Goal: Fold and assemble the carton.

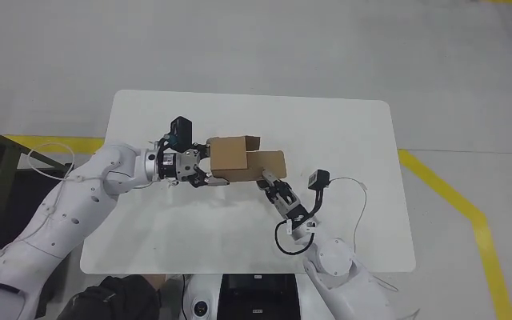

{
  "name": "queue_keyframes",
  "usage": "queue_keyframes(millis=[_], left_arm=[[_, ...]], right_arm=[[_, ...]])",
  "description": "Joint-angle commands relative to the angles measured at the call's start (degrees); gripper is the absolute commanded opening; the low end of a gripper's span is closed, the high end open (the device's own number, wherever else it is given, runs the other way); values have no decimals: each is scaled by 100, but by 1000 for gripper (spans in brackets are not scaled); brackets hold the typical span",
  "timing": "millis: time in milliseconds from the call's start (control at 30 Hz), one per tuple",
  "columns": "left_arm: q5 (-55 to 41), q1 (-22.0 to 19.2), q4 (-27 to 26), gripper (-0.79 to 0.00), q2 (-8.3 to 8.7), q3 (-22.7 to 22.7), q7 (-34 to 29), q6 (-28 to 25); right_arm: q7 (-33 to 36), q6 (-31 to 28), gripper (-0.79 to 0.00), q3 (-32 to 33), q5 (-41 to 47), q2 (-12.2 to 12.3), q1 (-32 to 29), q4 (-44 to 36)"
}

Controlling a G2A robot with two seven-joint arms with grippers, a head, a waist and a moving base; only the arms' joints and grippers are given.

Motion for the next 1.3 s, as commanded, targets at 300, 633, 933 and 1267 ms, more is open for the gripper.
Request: queue_keyframes(millis=[300,633,933,1267], left_arm=[[-56,-34,16,-243,50,77,39,0],[-98,-58,71,-265,94,135,107,0],[-136,-79,228,-249,145,138,190,0],[55,-179,505,-243,99,156,329,0]], right_arm=[[-59,-26,-785,-22,-103,-8,5,3],[-81,-56,-400,-25,-141,-13,7,3],[-77,-278,-55,359,74,34,-77,-133],[1346,-456,-12,661,1017,170,-525,-728]])
